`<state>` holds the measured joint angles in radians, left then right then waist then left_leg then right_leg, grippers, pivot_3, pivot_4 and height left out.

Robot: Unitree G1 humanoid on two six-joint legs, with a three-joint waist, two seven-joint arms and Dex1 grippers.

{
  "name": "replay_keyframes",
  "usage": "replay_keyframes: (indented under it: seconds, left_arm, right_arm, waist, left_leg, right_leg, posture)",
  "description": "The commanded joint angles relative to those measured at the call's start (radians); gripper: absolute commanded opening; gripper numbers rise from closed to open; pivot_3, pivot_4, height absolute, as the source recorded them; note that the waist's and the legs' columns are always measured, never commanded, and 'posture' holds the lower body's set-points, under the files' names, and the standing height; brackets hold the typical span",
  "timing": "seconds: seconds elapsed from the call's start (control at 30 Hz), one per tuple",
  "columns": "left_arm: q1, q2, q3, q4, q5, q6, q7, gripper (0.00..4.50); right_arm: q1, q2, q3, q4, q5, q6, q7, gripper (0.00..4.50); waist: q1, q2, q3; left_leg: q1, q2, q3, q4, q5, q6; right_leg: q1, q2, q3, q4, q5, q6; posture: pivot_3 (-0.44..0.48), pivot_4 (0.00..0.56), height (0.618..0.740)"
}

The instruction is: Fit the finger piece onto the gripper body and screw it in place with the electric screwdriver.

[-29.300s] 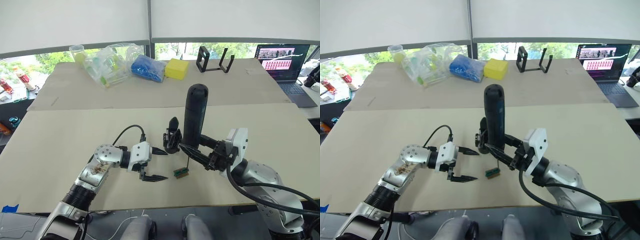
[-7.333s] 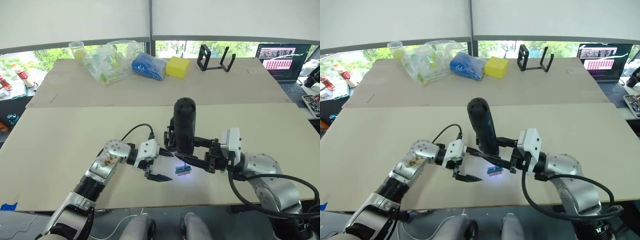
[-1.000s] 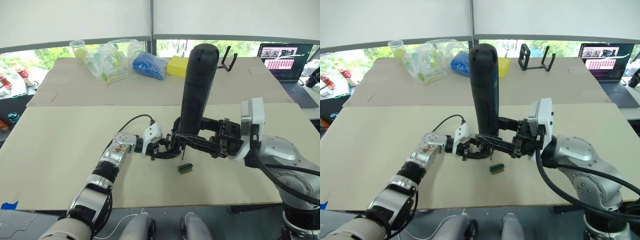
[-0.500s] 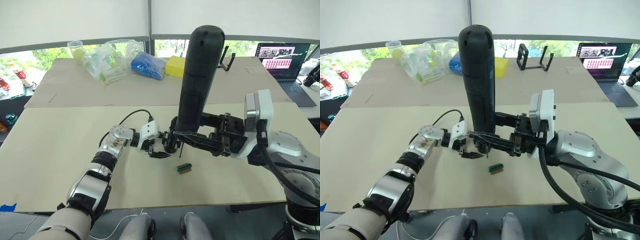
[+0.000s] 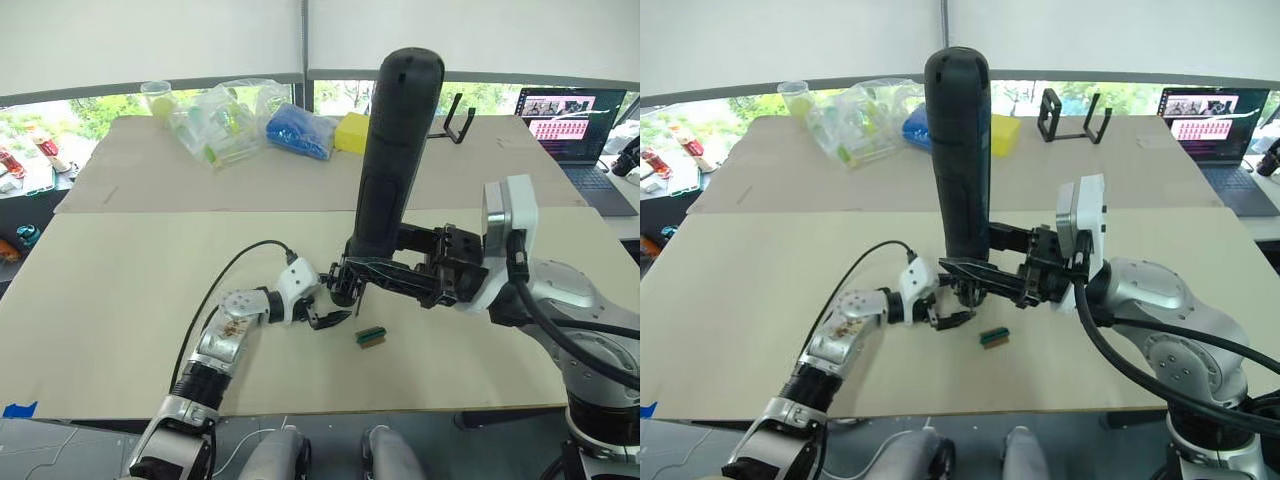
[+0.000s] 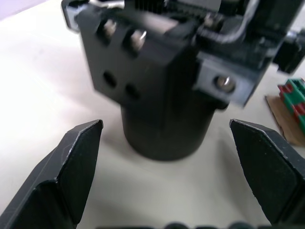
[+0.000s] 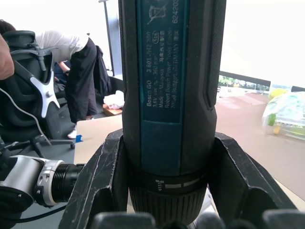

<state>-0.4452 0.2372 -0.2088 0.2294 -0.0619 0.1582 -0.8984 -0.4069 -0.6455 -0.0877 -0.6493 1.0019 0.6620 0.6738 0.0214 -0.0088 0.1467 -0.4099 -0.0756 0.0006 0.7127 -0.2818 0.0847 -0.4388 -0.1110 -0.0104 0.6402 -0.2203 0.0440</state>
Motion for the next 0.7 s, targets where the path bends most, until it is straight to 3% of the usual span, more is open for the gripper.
replay_keyframes:
  seconds: [0.03, 0.13, 0.23, 0.7]
  left_arm:
    - [0.008, -0.015, -0.008, -0.060, -0.018, 0.019, 0.028, 4.50]
    - [0.007, -0.011, -0.007, -0.065, -0.025, 0.037, 0.034, 3.65]
    - [0.005, 0.000, -0.013, -0.057, -0.029, 0.035, 0.027, 2.25]
    - [-0.003, 0.004, -0.015, -0.045, -0.040, 0.024, 0.015, 2.26]
  right_arm:
    - [-0.026, 0.012, -0.014, -0.003, -0.005, -0.035, 0.010, 1.91]
    - [-0.046, 0.018, -0.006, 0.014, -0.019, -0.040, 0.025, 1.91]
    - [-0.073, 0.027, 0.005, 0.031, -0.034, -0.041, 0.035, 1.91]
    - [-0.244, 0.132, 0.110, 0.135, -0.201, -0.065, 0.044, 1.91]
  waist:
    - [0.000, 0.000, 0.000]
    - [-0.002, 0.000, 0.000]
    - [-0.003, 0.000, 0.000]
    - [-0.006, 0.000, 0.000]
  left_leg:
    - [0.000, 0.000, 0.000, 0.000, 0.000, 0.000]
    - [0.000, 0.000, 0.000, 0.000, 0.000, 0.000]
    - [0.000, 0.000, 0.000, -0.001, 0.000, 0.000]
    - [0.000, 0.000, 0.000, -0.001, 0.000, -0.001]
  right_leg:
    - [0.000, 0.000, 0.000, 0.000, 0.000, 0.000]
    - [0.000, 0.000, 0.000, 0.000, 0.000, 0.000]
    - [0.000, 0.000, -0.001, 0.000, 0.000, 0.000]
    - [-0.001, 0.001, -0.002, 0.000, 0.000, 0.000]
  posture:
    - [0.000, 0.150, 0.740]
    - [0.000, 0.150, 0.740]
    - [0.000, 0.150, 0.740]
    - [0.000, 0.150, 0.740]
